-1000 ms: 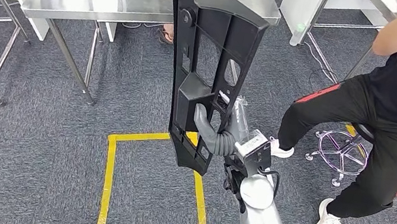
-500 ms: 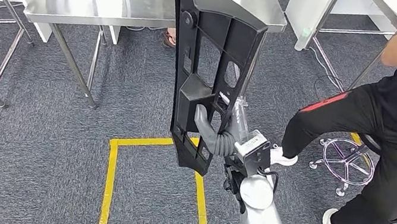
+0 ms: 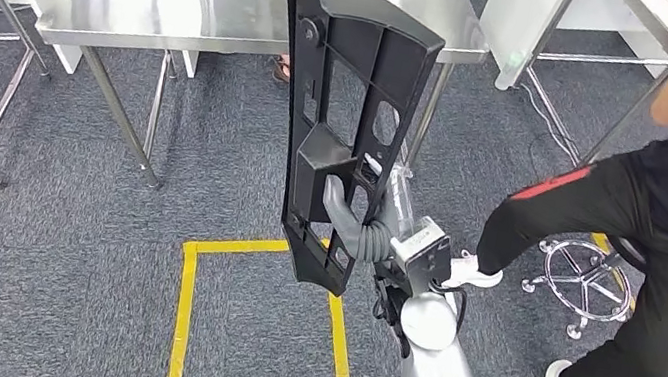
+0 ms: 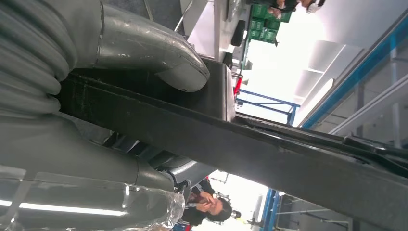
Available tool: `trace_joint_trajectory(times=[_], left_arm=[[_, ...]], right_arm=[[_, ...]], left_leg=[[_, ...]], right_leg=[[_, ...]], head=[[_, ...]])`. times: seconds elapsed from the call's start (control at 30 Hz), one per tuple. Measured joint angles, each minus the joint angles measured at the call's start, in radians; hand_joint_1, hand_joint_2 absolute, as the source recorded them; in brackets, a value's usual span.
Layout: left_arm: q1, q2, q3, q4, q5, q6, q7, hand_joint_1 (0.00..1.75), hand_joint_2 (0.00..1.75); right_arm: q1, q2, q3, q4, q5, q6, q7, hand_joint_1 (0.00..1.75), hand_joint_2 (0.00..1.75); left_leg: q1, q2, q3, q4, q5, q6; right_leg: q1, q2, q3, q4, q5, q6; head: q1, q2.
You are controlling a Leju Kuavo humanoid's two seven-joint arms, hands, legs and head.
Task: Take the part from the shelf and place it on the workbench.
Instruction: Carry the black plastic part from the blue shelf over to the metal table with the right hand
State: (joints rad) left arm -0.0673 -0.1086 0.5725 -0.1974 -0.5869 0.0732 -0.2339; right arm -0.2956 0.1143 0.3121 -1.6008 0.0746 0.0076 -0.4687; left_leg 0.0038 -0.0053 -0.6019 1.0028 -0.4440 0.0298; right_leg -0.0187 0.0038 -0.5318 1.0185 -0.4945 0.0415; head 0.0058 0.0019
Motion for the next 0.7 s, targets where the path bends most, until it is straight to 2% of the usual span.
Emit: trace_joint_trajectory(times=[0.03,0.07,0.17,0.2,0.23,0.27,0.3,0.33,0.37,0.4,0.47,0.53,0.57,0.6,0.67,0.7], left_arm=[[0.001,0.0,0.0,0.0,0.0,0.0,0.0,0.0,1.75],[0.0,-0.001,0.0,0.0,0.0,0.0,-0.001,0.0,1.75],[-0.001,-0.001,0.002,0.0,0.001,0.001,-0.002,0.0,1.75],[0.0,-0.001,0.002,0.0,0.001,0.001,-0.002,0.0,1.75],[0.001,-0.002,0.003,0.0,0.001,0.001,-0.002,0.0,1.75],[0.002,-0.002,0.003,0.0,0.001,0.001,-0.002,0.0,1.75],[0.003,-0.003,0.004,0.0,0.001,0.001,-0.002,0.0,1.75],[0.002,-0.004,0.004,0.0,0.001,0.001,-0.002,0.0,1.75],[0.002,-0.004,0.005,0.001,0.001,0.001,-0.003,0.0,1.75],[0.001,-0.004,0.006,0.001,0.001,0.001,-0.003,0.0,1.75],[0.001,-0.004,0.009,0.001,0.001,0.002,-0.005,0.0,1.75],[0.0,-0.004,0.011,0.001,0.001,0.002,-0.006,0.0,1.75],[0.0,-0.004,0.011,0.001,0.0,0.002,-0.007,0.0,1.75],[-0.001,-0.004,0.012,0.0,0.0,0.002,-0.008,0.0,1.75],[0.0,-0.005,0.012,0.001,0.0,0.001,-0.009,0.0,1.75],[0.001,-0.005,0.013,0.001,-0.001,0.001,-0.009,0.0,1.75]], right_arm=[[-0.001,0.0,0.0,0.0,0.0,0.0,0.0,1.75,1.75],[-0.003,-0.001,0.0,0.0,0.0,-0.001,-0.001,1.75,1.75],[-0.005,-0.002,0.0,0.002,0.0,-0.001,-0.001,1.75,1.75],[-0.004,-0.003,0.0,0.004,0.0,-0.001,-0.001,1.75,1.75],[-0.004,-0.003,0.0,0.005,0.0,-0.001,-0.001,1.75,1.75],[-0.003,-0.003,0.0,0.006,0.0,-0.001,-0.001,1.75,1.75],[-0.004,-0.003,0.0,0.006,0.0,-0.001,-0.001,1.75,1.75],[-0.004,-0.003,0.0,0.007,0.0,-0.001,-0.001,1.75,1.75],[-0.006,-0.004,0.0,0.008,0.0,-0.001,-0.001,1.75,1.75],[-0.007,-0.003,0.0,0.009,0.0,-0.001,-0.001,1.75,1.75],[-0.009,-0.003,0.0,0.011,0.002,-0.002,0.0,1.75,1.75],[-0.01,-0.001,-0.001,0.012,0.004,-0.003,-0.001,1.75,1.75],[-0.012,0.0,-0.001,0.013,0.005,-0.003,-0.001,1.75,1.75],[-0.014,0.001,-0.001,0.013,0.006,-0.003,-0.001,1.75,1.75],[-0.016,0.003,0.0,0.016,0.007,-0.004,-0.001,1.75,1.75],[-0.016,0.003,0.0,0.018,0.007,-0.004,-0.001,1.75,1.75]], left_leg=[[0.001,-0.001,0.011,-0.006,-0.001,0.007],[0.001,-0.003,0.022,-0.01,-0.002,0.014],[-0.003,-0.004,0.033,-0.012,-0.013,0.026],[-0.005,-0.005,0.036,-0.012,-0.018,0.028],[-0.007,-0.005,0.042,-0.012,-0.023,0.028],[-0.008,-0.006,0.051,-0.012,-0.03,0.027],[-0.01,-0.007,0.06,-0.012,-0.037,0.026],[-0.012,-0.008,0.07,-0.011,-0.044,0.023],[-0.013,-0.009,0.076,-0.01,-0.051,0.019],[-0.015,-0.009,0.077,-0.01,-0.058,0.014],[-0.016,-0.009,0.079,-0.005,-0.065,0.004],[-0.014,-0.007,0.072,0.021,-0.069,-0.004],[-0.012,-0.005,0.051,0.057,-0.073,-0.01],[-0.008,-0.003,0.017,0.111,-0.084,-0.017],[0.001,-0.001,-0.067,0.232,-0.124,-0.032],[0.005,0.0,-0.102,0.268,-0.14,-0.037]], right_leg=[[0.001,-0.001,-0.006,0.019,-0.006,0.002],[0.001,-0.001,-0.025,0.056,-0.021,0.001],[0.001,-0.001,-0.142,0.237,-0.08,-0.001],[0.002,-0.001,-0.173,0.269,-0.086,0.001],[0.003,-0.001,-0.184,0.266,-0.075,0.006],[0.003,-0.001,-0.175,0.222,-0.045,0.012],[0.004,-0.001,-0.15,0.15,-0.004,0.019],[0.006,-0.002,-0.125,0.08,0.03,0.019],[0.009,-0.003,-0.106,0.027,0.048,0.011],[0.012,-0.003,-0.092,-0.002,0.057,-0.001],[0.013,-0.002,-0.085,-0.009,0.053,-0.026],[0.005,-0.001,-0.071,-0.013,0.056,-0.037],[0.002,-0.001,-0.061,-0.014,0.053,-0.043],[0.001,-0.002,-0.053,-0.016,0.049,-0.047],[0.001,-0.002,-0.041,-0.017,0.037,-0.054],[0.001,-0.001,-0.035,-0.017,0.031,-0.054]], head=[[0.0,0.0],[0.001,0.0],[0.003,0.0],[0.003,0.0],[0.003,0.0],[0.003,0.0],[0.003,0.0],[0.004,0.0],[0.004,0.0],[0.004,0.0],[0.004,0.0],[0.005,0.0],[0.004,0.0],[0.004,0.0],[0.002,0.0],[0.002,0.0]])
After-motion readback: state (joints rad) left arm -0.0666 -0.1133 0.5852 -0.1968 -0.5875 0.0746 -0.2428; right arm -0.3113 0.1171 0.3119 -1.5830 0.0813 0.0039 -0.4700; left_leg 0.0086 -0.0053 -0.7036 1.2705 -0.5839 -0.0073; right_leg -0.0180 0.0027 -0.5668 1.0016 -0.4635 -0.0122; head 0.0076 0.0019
